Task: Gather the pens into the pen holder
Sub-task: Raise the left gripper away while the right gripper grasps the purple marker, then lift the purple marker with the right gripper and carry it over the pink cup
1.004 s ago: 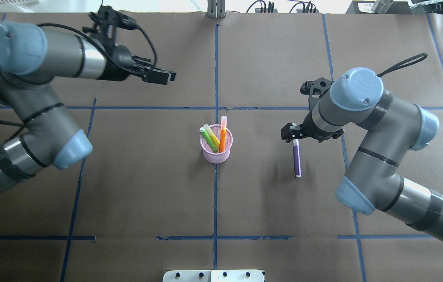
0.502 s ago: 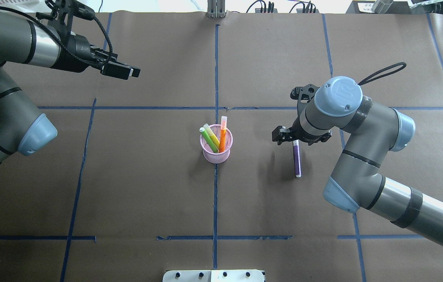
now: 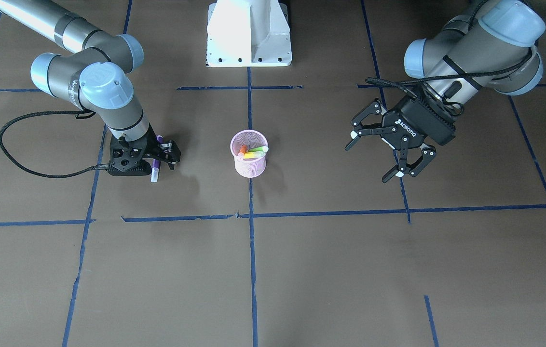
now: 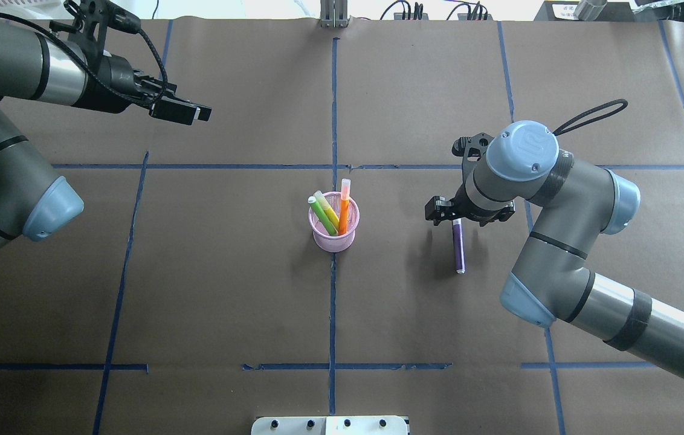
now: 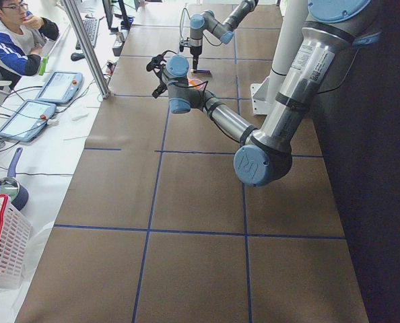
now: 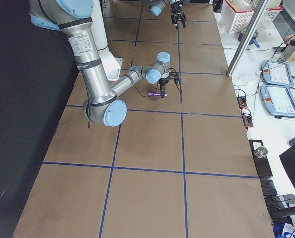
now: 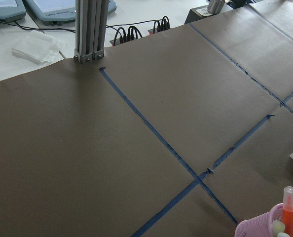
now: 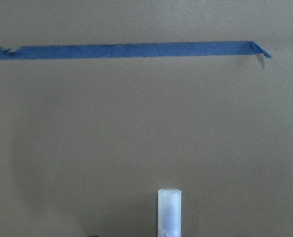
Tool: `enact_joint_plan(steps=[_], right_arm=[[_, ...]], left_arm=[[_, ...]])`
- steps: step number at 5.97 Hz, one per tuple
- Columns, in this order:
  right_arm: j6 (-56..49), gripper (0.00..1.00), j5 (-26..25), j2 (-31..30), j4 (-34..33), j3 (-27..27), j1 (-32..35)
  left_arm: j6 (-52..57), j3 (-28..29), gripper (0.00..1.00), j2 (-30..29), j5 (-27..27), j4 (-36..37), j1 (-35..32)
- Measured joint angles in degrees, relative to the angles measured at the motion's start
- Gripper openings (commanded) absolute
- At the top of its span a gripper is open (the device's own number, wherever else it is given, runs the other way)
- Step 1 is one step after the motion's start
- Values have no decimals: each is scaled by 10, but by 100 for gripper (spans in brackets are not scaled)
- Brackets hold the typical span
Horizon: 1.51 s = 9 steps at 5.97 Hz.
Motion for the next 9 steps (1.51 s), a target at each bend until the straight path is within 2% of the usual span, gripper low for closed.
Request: enact_joint_plan(steps=[1,2,3,5,8,9], right_arm=[[0,89,0,1,0,-5,0],[0,79,0,2,0,-9,0],[0,55,1,3,0,-10,0],[-2,24,3,3,0,-11,0],[-4,0,5,3,1,-9,2],[-5,0,7,3,1,-6,5]], left_arm=[[0,1,100,0,0,-2,0],[3,1,100,3,1,-3,0],[10,1,100,7,2,-4,1],[21,1,100,9,2,-4,0],[22,0,100,15,2,-5,1],[23,0,100,15,2,-5,1]])
